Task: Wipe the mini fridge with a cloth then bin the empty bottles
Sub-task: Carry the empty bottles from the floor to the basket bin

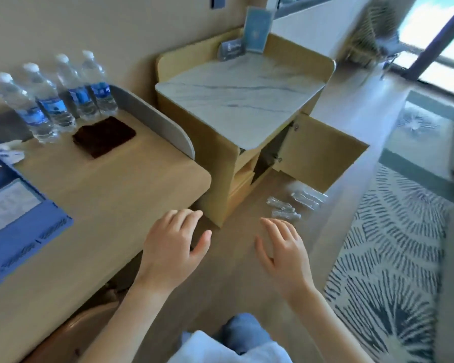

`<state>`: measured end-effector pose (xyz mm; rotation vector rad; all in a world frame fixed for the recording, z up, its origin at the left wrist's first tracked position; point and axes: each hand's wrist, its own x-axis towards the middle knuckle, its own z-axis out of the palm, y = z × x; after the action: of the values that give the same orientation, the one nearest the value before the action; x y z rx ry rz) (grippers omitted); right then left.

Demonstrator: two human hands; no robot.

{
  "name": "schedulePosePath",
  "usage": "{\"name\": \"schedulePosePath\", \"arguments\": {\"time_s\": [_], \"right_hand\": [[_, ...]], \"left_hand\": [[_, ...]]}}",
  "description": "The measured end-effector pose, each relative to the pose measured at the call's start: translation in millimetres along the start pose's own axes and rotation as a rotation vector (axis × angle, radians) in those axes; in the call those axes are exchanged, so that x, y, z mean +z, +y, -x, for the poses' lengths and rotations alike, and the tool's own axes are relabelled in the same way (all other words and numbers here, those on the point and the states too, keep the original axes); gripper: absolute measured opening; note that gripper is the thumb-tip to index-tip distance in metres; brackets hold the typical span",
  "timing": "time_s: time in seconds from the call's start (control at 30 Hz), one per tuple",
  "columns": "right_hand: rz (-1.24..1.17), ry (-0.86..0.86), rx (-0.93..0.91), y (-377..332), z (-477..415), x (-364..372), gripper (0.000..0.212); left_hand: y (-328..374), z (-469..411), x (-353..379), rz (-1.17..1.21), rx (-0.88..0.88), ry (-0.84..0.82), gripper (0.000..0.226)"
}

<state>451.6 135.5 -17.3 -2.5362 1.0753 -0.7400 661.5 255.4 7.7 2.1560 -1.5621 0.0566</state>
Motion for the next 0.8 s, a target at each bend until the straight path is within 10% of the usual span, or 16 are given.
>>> {"name": "schedulePosePath", "arguments": {"time_s": [0.43,0.8], "right_hand": [[0.195,0.136,0.507,137,96,-84,0.042],[0.209,0.129,0.549,262,95,-130,0.028]], "left_hand": [[149,-54,110,0.08,0.361,-0.253,0.041],[245,-106,185,0.068,0.364,-0.308,0.047]]}}
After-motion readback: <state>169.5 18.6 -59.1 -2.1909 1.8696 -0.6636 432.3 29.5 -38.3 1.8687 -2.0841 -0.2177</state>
